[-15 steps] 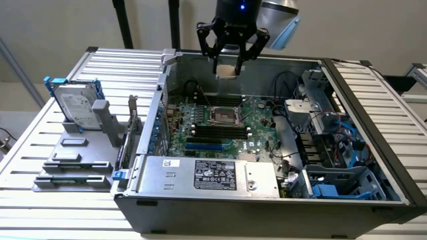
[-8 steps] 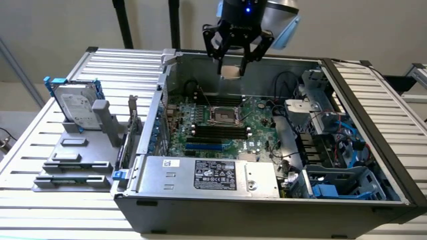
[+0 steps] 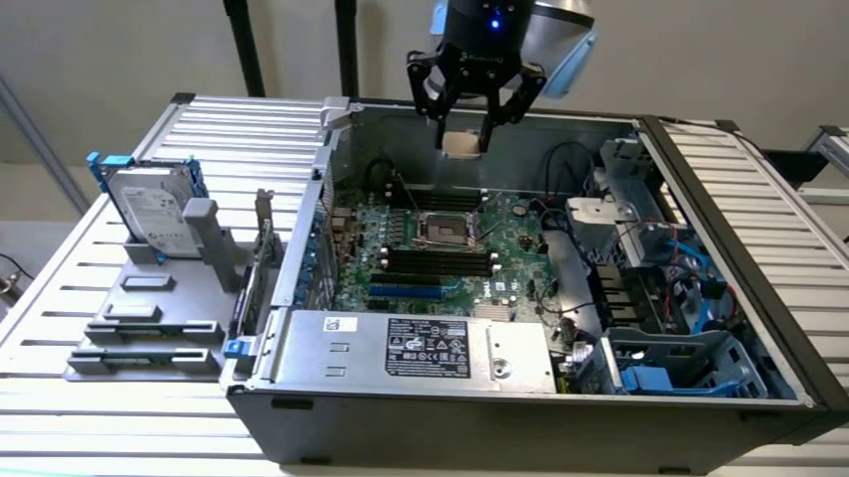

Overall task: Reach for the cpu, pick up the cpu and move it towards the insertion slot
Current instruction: 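Pick up the cpu and move it towards the insertion slot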

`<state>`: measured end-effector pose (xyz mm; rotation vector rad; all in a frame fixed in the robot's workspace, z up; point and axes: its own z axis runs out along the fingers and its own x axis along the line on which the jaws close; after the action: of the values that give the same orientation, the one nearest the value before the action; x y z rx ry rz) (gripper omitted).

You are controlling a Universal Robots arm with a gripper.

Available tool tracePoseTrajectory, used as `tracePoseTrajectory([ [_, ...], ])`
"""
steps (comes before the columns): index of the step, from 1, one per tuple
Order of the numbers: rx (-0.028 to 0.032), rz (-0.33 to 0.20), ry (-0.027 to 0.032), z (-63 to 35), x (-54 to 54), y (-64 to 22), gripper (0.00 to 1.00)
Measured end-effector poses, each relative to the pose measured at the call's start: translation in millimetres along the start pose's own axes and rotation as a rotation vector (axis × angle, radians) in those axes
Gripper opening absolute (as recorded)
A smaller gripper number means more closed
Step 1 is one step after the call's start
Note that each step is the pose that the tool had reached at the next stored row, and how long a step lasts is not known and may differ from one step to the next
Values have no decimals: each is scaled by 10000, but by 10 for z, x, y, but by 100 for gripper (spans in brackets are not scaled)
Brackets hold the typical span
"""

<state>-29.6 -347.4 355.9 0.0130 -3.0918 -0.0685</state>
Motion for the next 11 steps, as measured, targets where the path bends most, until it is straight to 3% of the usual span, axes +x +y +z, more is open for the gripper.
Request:
tracePoseTrajectory([
  [6,21,44,-23,12,-3,121,55],
  [11,27,54,-24,12,-5,147,55],
])
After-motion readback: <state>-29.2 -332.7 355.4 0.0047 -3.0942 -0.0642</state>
